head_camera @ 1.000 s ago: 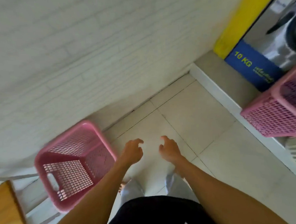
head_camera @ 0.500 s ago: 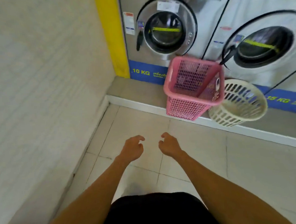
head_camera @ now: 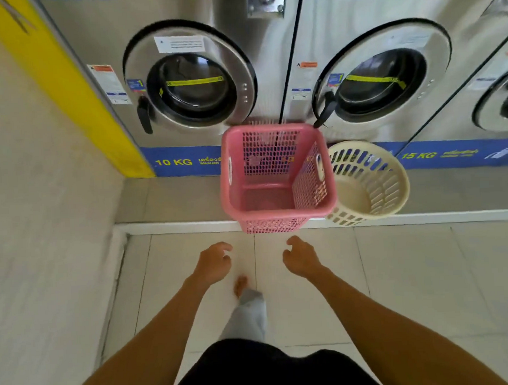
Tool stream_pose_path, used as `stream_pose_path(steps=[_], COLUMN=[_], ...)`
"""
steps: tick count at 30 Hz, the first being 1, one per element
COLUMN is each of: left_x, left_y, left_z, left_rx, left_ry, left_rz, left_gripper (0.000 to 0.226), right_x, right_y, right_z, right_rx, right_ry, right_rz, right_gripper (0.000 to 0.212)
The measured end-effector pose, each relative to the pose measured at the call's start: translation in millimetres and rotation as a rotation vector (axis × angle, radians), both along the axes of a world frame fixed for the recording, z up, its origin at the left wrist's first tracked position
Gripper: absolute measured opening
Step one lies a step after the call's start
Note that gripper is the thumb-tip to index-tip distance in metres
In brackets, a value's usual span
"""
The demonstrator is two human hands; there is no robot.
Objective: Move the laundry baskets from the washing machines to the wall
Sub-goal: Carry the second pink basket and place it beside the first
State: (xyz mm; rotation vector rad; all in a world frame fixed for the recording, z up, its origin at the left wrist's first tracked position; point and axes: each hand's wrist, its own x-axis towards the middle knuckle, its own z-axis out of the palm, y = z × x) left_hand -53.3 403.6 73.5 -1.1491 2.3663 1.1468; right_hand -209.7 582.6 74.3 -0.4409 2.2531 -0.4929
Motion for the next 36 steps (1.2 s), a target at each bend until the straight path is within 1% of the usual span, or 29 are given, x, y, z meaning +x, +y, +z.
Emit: stream_pose_path(steps=[3,6,9,10,12,13,14,15,17,19,20,22,24,27,29,31,33,35,36], left_x=[-43.5,-84.7,-125.7,-140.8,-168.1,-179.8,-191.1,-203.4,-220.7,-242.1,-251.6,-267.7,-282.2,-300.0,-302.2,-296.3,-284.8,-272.0,-266.7], left_y=[-33.3,-63.9,-82.4,-88.3,-99.5,-105.2,-112.1,-118.3,-127.6,-135.4,-138.5,-141.4,-144.4,-151.0,-154.1,-156.7,-161.3,-165.1,-164.4], left_z=[-7.7,-3.1,4.2,5.7,2.7,-1.5,-7.4,-15.2,-25.8,-40.0,-47.3,-61.6,-75.9,-97.3,-107.7,-112.0,-110.7,-107.0,-102.8], left_rx=[0.048,0.075,0.076,0.06,0.014,-0.012,-0.039,-0.08,-0.162,-0.195,-0.201,-0.191,-0.169,-0.184,-0.183,-0.16,-0.172,-0.195,-0.209], left_ry=[-0.061,-0.086,-0.065,-0.046,-0.053,-0.067,-0.086,-0.107,-0.121,-0.152,-0.162,-0.167,-0.169,-0.24,-0.265,-0.227,-0.193,-0.181,-0.179], left_rz=[0.047,0.098,0.103,0.074,0.011,0.028,0.064,0.097,0.1,0.118,0.14,0.206,0.301,0.423,0.448,0.446,0.359,0.255,0.251], left_gripper=[0.043,0.048,0.047,0.046,0.033,0.026,0.025,0.027,0.031,0.037,0.045,0.068,0.082,0.09,0.095,0.1,0.105,0.106,0.104], right_x=[-48.1,-98.2,-140.4,-155.5,-184.3,-197.5,-210.2,-225.0,-246.9,-274.6,-287.0,-310.0,-329.5,-348.3,-352.6,-354.3,-354.4,-354.8,-355.0], right_y=[-15.1,-28.8,-36.4,-39.4,-45.1,-47.2,-49.9,-51.9,-55.1,-60.8,-64.1,-70.3,-77.0,-83.6,-84.8,-81.9,-78.5,-76.5,-76.4], right_z=[-6.1,-2.6,-4.4,-3.2,-3.1,-3.5,-3.8,-5.9,-13.0,-26.2,-34.3,-52.4,-71.1,-100.0,-115.4,-121.3,-120.1,-114.7,-111.2], right_rx=[0.03,0.024,0.03,0.026,0.02,0.025,0.041,0.069,0.11,0.135,0.142,0.146,0.119,0.032,-0.006,0.042,0.114,0.151,0.149], right_ry=[0.019,0.037,0.039,0.032,0.03,0.029,0.028,0.03,0.056,0.099,0.125,0.159,0.173,0.17,0.124,0.101,0.083,0.109,0.121], right_rz=[-0.001,-0.069,-0.157,-0.197,-0.241,-0.242,-0.24,-0.235,-0.229,-0.219,-0.207,-0.184,-0.21,-0.241,-0.196,-0.155,-0.133,-0.09,-0.058], right_gripper=[0.051,0.05,0.037,0.035,0.04,0.045,0.05,0.054,0.059,0.058,0.057,0.058,0.061,0.059,0.066,0.075,0.08,0.087,0.09])
